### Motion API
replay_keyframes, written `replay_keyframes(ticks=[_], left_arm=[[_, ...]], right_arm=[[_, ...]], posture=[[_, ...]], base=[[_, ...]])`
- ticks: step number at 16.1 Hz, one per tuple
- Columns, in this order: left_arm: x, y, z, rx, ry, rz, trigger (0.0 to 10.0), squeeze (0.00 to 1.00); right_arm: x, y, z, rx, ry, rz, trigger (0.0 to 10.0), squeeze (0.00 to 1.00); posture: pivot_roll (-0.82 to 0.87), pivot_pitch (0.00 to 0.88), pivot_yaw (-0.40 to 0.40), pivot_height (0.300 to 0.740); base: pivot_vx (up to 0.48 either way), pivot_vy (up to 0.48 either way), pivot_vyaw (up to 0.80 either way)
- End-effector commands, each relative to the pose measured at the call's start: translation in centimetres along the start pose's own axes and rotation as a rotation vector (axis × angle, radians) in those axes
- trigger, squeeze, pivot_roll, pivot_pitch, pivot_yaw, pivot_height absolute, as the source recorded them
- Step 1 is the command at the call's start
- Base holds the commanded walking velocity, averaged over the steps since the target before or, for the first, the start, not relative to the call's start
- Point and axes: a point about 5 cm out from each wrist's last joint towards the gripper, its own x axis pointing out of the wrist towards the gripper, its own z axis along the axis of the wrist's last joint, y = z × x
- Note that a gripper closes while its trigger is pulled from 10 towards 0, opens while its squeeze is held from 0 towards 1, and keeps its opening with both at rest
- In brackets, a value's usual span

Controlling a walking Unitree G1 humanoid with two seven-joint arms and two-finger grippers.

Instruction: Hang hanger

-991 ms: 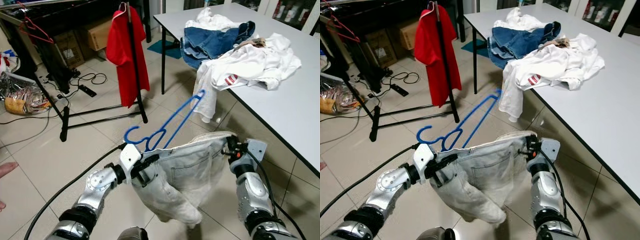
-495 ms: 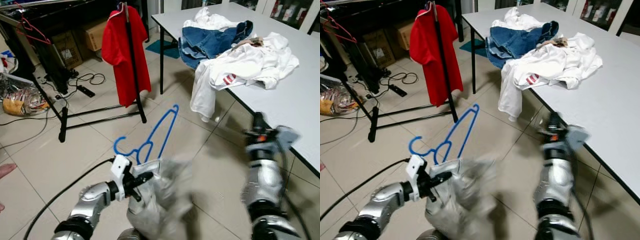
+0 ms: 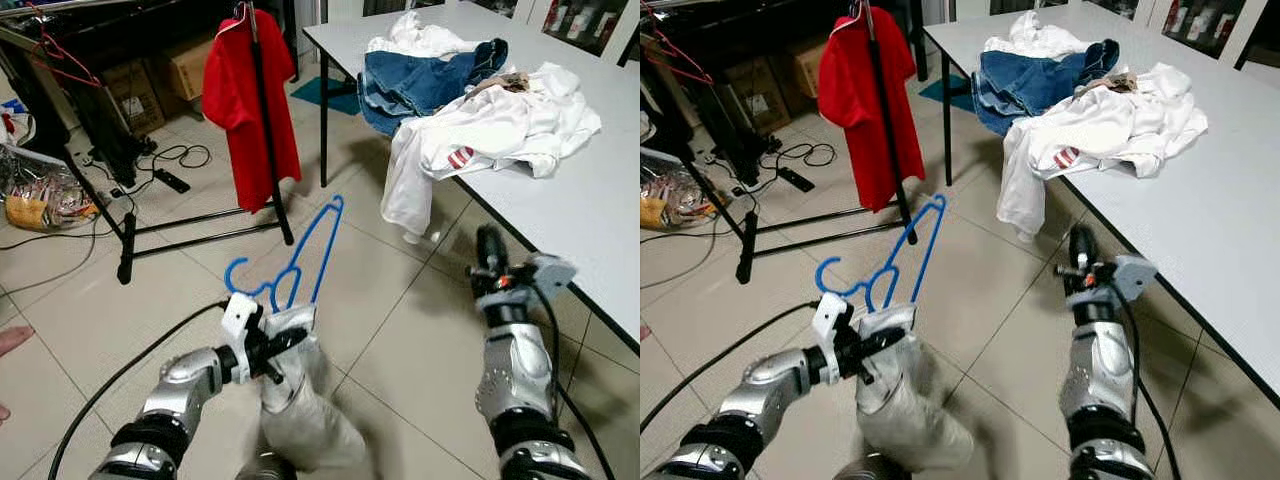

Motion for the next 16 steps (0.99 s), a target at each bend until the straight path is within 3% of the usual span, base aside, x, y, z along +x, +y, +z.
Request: replay_keyframes(ticks=[1,4,5,8,9,10,12,16], left_arm=[[-0.1,0.3,1.2,0.032,-0.037,-0.01,0.0,0.0],[-0.5,0.4,0.9,0.087,-0.003,-0.008,0.0,0.0],[-0.9,0.2,0.2,0.195,0.065,-0.026,0.0,0.0],[-1.2,-0.2,-0.8,0.283,0.155,-0.086,0.0,0.0],[-1.3,-0.3,-0.8,0.293,0.163,-0.1,0.0,0.0],[-1.5,0.0,-0.6,0.3,0.158,-0.082,0.0,0.0],[-1.8,0.3,-0.5,0.319,0.152,-0.06,0.0,0.0],[-2.4,0.6,-0.5,0.339,0.156,-0.049,0.0,0.0]], right_arm=[[-0.1,0.0,-0.4,-0.01,0.033,0.001,10.0,0.0],[-0.7,-0.8,-1.3,-0.068,0.122,-0.032,10.0,0.0],[-1.1,-1.0,-1.9,-0.144,0.18,-0.013,10.0,0.0],[-1.9,-0.9,-3.1,-0.271,0.287,0.061,10.0,0.0],[-2.8,-1.3,-4.2,-0.382,0.406,0.106,10.0,0.78],[-4.3,-2.4,-5.3,-0.5,0.539,0.137,10.0,1.0],[-5.6,-3.6,-5.8,-0.587,0.64,0.153,10.0,1.0],[-7.6,-5.5,-6.4,-0.66,0.796,0.174,10.0,1.0]], posture=[[0.02,0.0,0.088,0.74],[0.04,0.0,0.081,0.74],[0.04,0.0,0.081,0.74],[0.04,0.0,0.079,0.74],[0.04,0.0,0.078,0.74],[0.04,0.0,0.076,0.74],[0.05,0.0,0.073,0.74],[0.05,0.0,0.071,0.74]], base=[[0.0,0.0,0.0],[0.0,0.0,0.0],[0.0,0.0,0.0],[0.0,0.0,0.0],[0.0,0.0,0.0],[0.0,0.0,0.0],[0.0,0.0,0.0],[0.0,0.0,0.0]])
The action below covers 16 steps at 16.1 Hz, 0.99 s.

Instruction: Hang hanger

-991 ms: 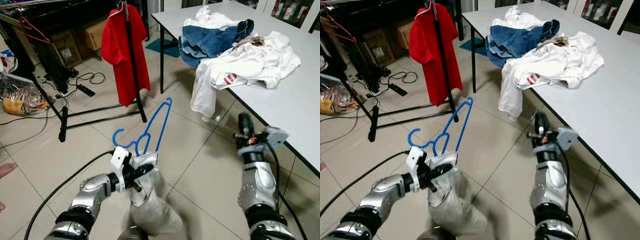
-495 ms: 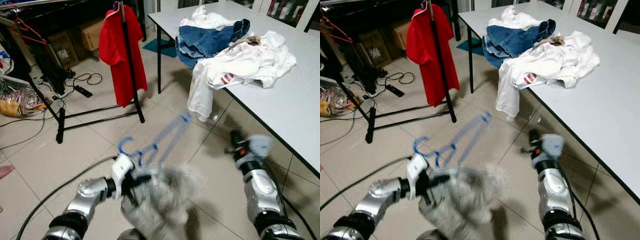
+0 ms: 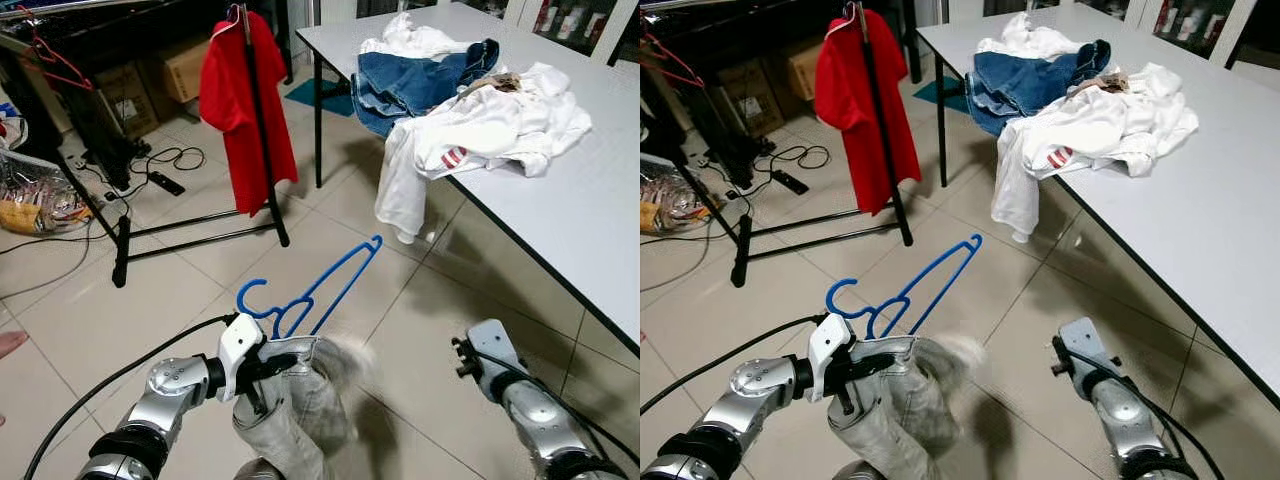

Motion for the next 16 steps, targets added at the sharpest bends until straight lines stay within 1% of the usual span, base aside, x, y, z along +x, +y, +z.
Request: replay_keyframes(ticks=[1,2,3,4,5,7,8,10,12,13,15,16], left_arm=[[-0.7,0.7,0.6,0.065,-0.007,0.017,0.0,0.0],[-0.7,0.7,0.6,0.078,-0.002,0.013,0.0,0.0],[-0.8,0.7,0.7,0.134,0.027,-0.002,0.0,0.0],[-1.0,0.8,0.8,0.255,0.088,-0.026,0.0,0.0],[-1.3,1.1,0.9,0.335,0.137,-0.041,0.0,0.0],[-1.9,1.6,1.1,0.401,0.177,-0.048,0.0,0.0],[-2.1,2.0,1.4,0.42,0.18,-0.042,0.0,0.0],[-2.6,2.7,2.2,0.451,0.168,-0.017,0.0,0.0],[-3.1,3.5,3.1,0.512,0.164,0.007,0.0,0.0],[-3.2,3.6,3.3,0.526,0.163,0.009,0.0,0.0],[-3.4,4.0,4.4,0.576,0.147,0.007,0.0,0.0],[-3.2,4.1,5.0,0.61,0.14,-0.007,0.0,0.0]], right_arm=[[-0.6,0.5,-1.5,-0.092,0.079,0.099,10.0,1.0],[-0.8,0.8,-1.7,-0.123,0.091,0.134,10.0,1.0],[-1.0,1.7,-2.0,-0.186,0.089,0.218,10.0,0.42],[-1.0,2.9,-1.9,-0.245,0.067,0.291,10.0,0.0],[-0.8,3.6,-1.7,-0.277,0.05,0.315,10.0,0.0],[-0.7,4.5,-1.3,-0.314,0.027,0.344,10.0,0.0],[-0.6,4.9,-1.2,-0.335,0.021,0.361,10.0,0.0],[-0.6,5.3,-1.3,-0.342,0.023,0.386,10.0,0.0],[-1.0,5.8,-1.9,-0.35,0.038,0.43,10.0,0.0],[-1.1,6.0,-2.0,-0.352,0.041,0.44,10.0,0.0],[-1.5,6.8,-2.6,-0.369,0.057,0.492,10.0,0.0],[-1.5,7.4,-2.7,-0.374,0.055,0.508,10.0,0.0]], posture=[[0.05,0.0,0.07,0.74],[0.05,0.0,0.07,0.74],[0.05,0.0,0.07,0.74],[0.04,0.0,0.067,0.74],[0.04,0.0,0.067,0.74],[0.05,0.0,0.062,0.74],[0.05,0.0,0.062,0.74],[0.05,0.0,0.06,0.74],[0.06,0.0,0.056,0.74],[0.06,0.0,0.056,0.74],[0.06,0.0,0.054,0.74],[0.06,0.0,0.054,0.74]], base=[[0.0,0.0,0.0],[0.0,0.0,0.0],[0.0,0.0,0.0],[0.0,0.0,0.0],[0.0,0.0,0.0],[0.0,0.0,0.0],[0.0,0.0,0.0],[0.0,0.0,0.0],[0.0,0.0,0.0],[0.0,0.0,0.0],[0.0,0.0,0.0],[0.0,0.0,0.0]])
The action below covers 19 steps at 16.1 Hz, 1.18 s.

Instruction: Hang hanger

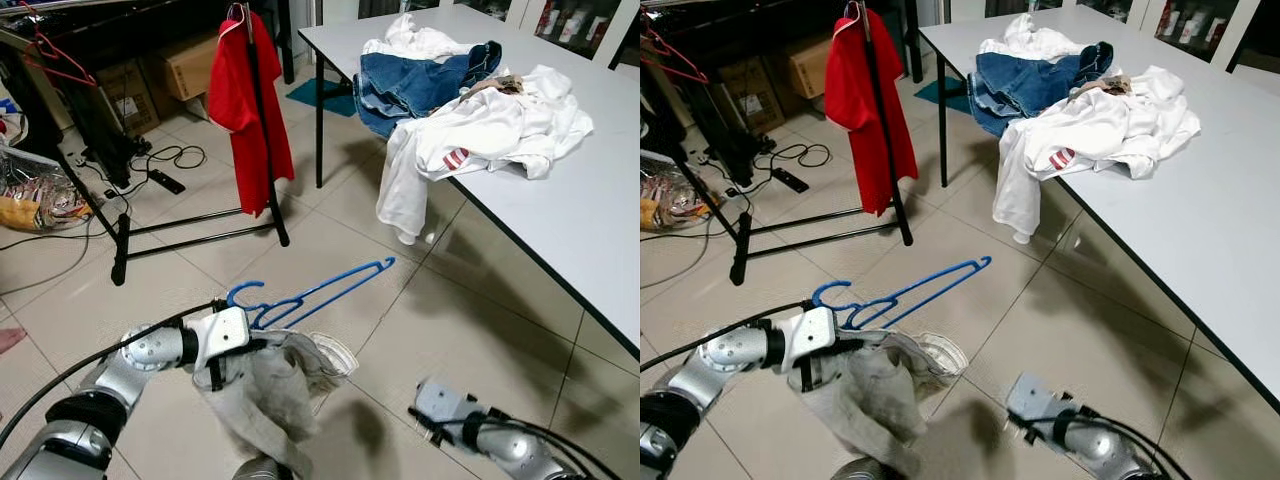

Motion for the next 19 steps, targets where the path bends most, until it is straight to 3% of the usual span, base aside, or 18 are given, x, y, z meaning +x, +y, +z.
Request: replay_keyframes(ticks=[1,4,7,13,19], left_arm=[[-0.3,1.5,1.3,0.086,-0.029,0.017,0.0,0.0],[1.2,0.4,2.3,0.158,-0.056,-0.069,0.0,0.0],[1.8,0.2,2.9,0.187,-0.078,-0.08,0.0,0.0],[1.1,3.1,5.4,0.333,-0.138,0.005,0.0,0.0],[0.8,3.4,6.7,0.444,-0.181,-0.03,0.0,0.0]], right_arm=[[0.1,0.6,0.0,-0.007,0.0,0.025,10.0,0.0],[0.7,1.1,0.7,-0.011,-0.02,0.041,10.0,0.0],[1.0,1.5,1.0,-0.004,-0.029,0.052,10.0,0.0],[1.4,2.6,1.1,0.065,-0.032,0.083,10.0,0.0],[1.9,2.5,1.6,0.101,-0.023,0.05,10.0,0.0]], posture=[[0.06,0.0,0.054,0.74],[0.06,0.0,0.056,0.74],[0.06,0.0,0.057,0.74],[0.06,0.0,0.059,0.74],[0.06,0.001,0.066,0.74]], base=[[0.0,0.0,0.0],[0.0,0.0,0.0],[0.0,0.0,0.0],[0.0,0.0,0.0],[0.0,0.0,0.0]])
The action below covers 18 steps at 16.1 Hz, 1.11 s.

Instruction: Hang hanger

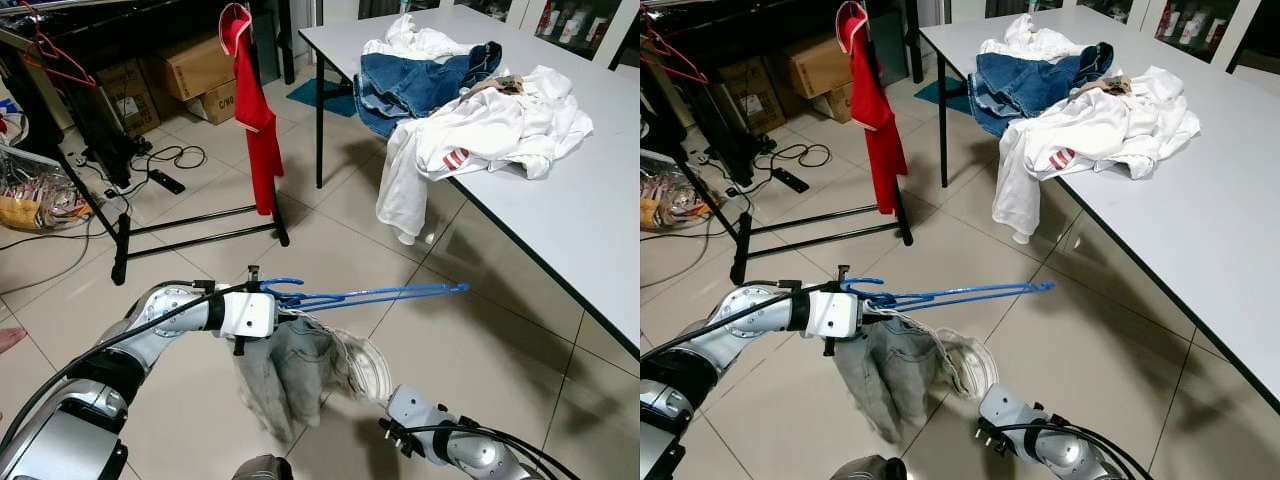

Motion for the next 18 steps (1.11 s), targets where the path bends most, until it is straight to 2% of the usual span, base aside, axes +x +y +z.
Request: replay_keyframes(ticks=[1,9,10,11,12,15,18], left_arm=[[-0.2,1.3,0.9,0.071,-0.033,0.013,0.0,0.0],[0.4,1.8,1.9,0.133,-0.078,-0.008,0.0,0.0],[0.5,1.9,2.0,0.135,-0.081,-0.007,0.0,0.0],[0.6,2.0,2.1,0.14,-0.082,-0.007,0.0,0.0],[0.6,2.1,2.2,0.142,-0.082,-0.007,0.0,0.0],[0.8,2.1,2.3,0.149,-0.088,-0.012,0.0,0.0],[0.9,2.0,2.3,0.151,-0.09,-0.017,0.0,0.0]], right_arm=[[0.1,-0.1,0.2,0.026,-0.002,-0.007,10.0,0.0],[1.0,0.0,1.2,0.19,-0.028,-0.036,10.0,0.0],[1.1,0.2,1.2,0.223,-0.03,-0.029,10.0,0.0],[1.2,0.3,1.2,0.295,-0.033,-0.012,10.0,0.0],[1.2,0.4,1.1,0.32,-0.026,-0.002,10.0,0.0],[0.7,0.3,0.0,0.316,0.03,0.005,10.0,0.0],[0.2,-0.1,-0.6,0.363,0.032,0.005,10.0,0.0]], posture=[[0.06,0.001,0.066,0.74],[0.05,0.012,0.09,0.74],[0.05,0.011,0.091,0.74],[0.04,0.011,0.091,0.74],[0.04,0.011,0.092,0.74],[0.04,0.013,0.095,0.74],[0.04,0.014,0.097,0.74]], base=[[0.0,0.0,0.0],[0.0,0.0,0.0],[0.0,0.0,0.0],[0.0,0.0,0.0],[0.0,0.0,0.0],[0.0,0.0,0.0],[0.0,0.0,0.0]])
